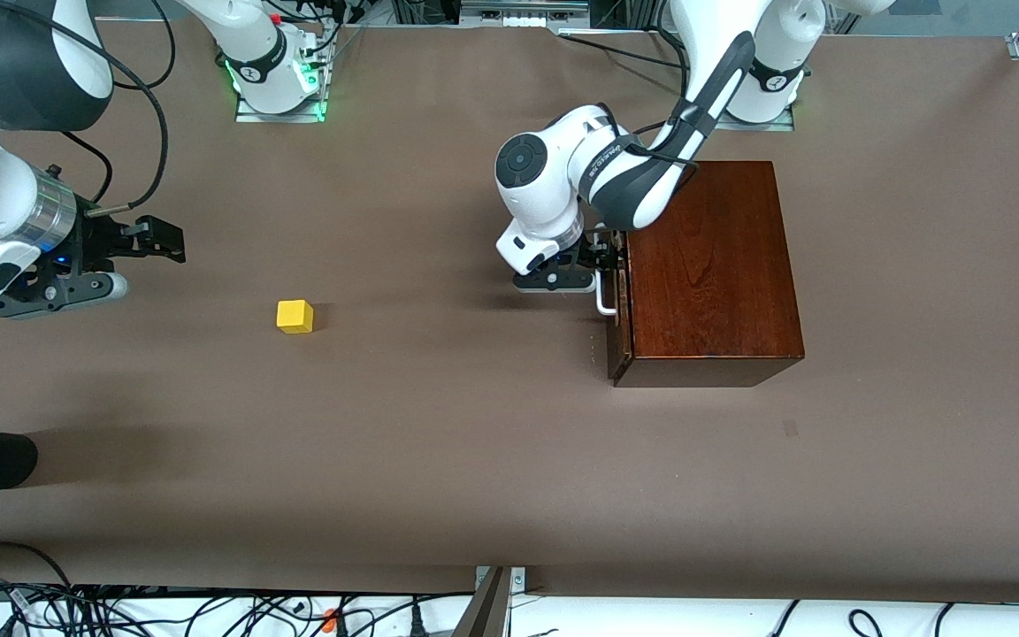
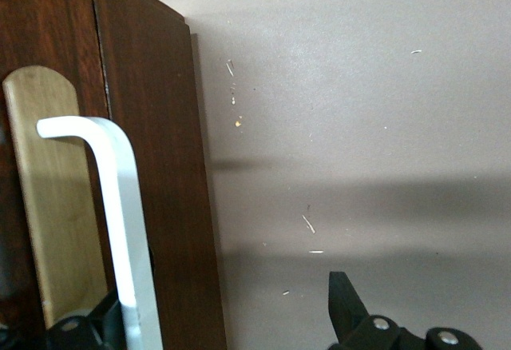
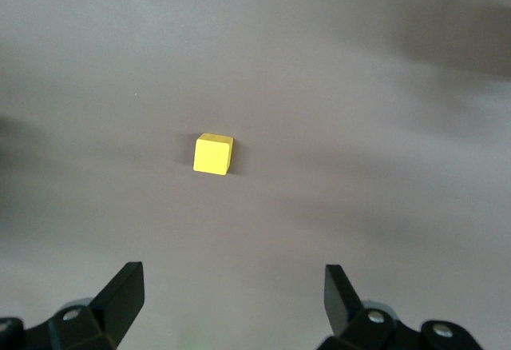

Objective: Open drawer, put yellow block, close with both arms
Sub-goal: 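Pull the drawer open with the left gripper while the right gripper reaches the cube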

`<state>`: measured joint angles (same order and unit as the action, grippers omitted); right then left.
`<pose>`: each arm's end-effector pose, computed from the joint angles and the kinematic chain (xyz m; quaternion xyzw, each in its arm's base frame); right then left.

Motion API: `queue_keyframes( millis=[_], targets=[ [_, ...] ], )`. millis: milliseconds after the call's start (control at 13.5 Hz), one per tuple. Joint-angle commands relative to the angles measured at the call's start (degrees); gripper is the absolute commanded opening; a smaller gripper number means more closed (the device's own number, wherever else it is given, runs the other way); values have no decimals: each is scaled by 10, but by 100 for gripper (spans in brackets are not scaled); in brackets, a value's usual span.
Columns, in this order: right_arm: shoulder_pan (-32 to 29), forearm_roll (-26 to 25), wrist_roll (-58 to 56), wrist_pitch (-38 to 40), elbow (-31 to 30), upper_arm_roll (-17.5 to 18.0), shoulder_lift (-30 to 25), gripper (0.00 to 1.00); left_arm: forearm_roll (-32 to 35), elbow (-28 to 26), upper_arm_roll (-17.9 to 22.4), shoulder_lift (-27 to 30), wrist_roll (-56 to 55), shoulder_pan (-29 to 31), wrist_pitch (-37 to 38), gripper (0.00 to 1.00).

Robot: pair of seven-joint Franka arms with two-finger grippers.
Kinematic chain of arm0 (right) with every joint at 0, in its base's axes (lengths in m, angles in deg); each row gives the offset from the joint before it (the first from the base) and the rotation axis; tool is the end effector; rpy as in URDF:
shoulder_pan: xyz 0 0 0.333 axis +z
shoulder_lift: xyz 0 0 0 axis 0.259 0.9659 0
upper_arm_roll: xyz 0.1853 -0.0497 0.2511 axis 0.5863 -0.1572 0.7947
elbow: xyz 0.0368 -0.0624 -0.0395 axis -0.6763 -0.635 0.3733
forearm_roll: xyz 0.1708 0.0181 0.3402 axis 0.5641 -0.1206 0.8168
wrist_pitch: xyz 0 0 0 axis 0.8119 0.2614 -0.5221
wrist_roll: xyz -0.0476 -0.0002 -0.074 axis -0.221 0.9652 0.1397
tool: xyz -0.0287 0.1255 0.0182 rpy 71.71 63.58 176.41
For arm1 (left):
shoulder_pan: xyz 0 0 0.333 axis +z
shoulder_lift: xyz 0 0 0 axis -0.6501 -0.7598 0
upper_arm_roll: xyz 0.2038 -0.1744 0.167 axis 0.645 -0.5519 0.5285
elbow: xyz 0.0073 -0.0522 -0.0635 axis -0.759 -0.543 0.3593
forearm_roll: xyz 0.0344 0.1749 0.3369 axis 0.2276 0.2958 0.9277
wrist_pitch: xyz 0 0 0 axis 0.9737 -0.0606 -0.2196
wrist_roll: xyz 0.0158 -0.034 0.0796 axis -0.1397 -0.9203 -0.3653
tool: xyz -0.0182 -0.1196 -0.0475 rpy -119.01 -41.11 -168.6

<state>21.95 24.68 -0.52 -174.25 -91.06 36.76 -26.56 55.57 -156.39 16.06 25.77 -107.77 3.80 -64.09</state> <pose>0.5878 0.0604 0.5100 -0.9916 -0.1114 0.0659 0.0003 0.4738 -0.4378 0.2562 -0.9897 0.0399 0.0078 0.1373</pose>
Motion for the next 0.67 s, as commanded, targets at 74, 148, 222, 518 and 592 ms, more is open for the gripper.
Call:
queue_keyframes(
  millis=[74, 148, 222, 518, 592],
  targets=[
    [-11, -4, -26, 13, 13, 3, 9, 100, -4, 70, -2, -36, -16, -21, -8, 100],
    [-10, -3, -28, 13, 13, 3, 9, 100, -18, 85, -2, -42, -16, -23, -9, 100],
    [-9, -4, -28, 13, 10, 3, 9, 100, -22, 101, -2, -52, -16, -32, -8, 100],
    [-8, 7, -16, -73, -83, 5, 2, 100, -23, 128, -1, -85, -17, -49, -9, 100],
    [-8, 9, -1, -106, -106, 7, 3, 100, -24, 134, -2, -85, -17, -49, -9, 100]
  ],
)
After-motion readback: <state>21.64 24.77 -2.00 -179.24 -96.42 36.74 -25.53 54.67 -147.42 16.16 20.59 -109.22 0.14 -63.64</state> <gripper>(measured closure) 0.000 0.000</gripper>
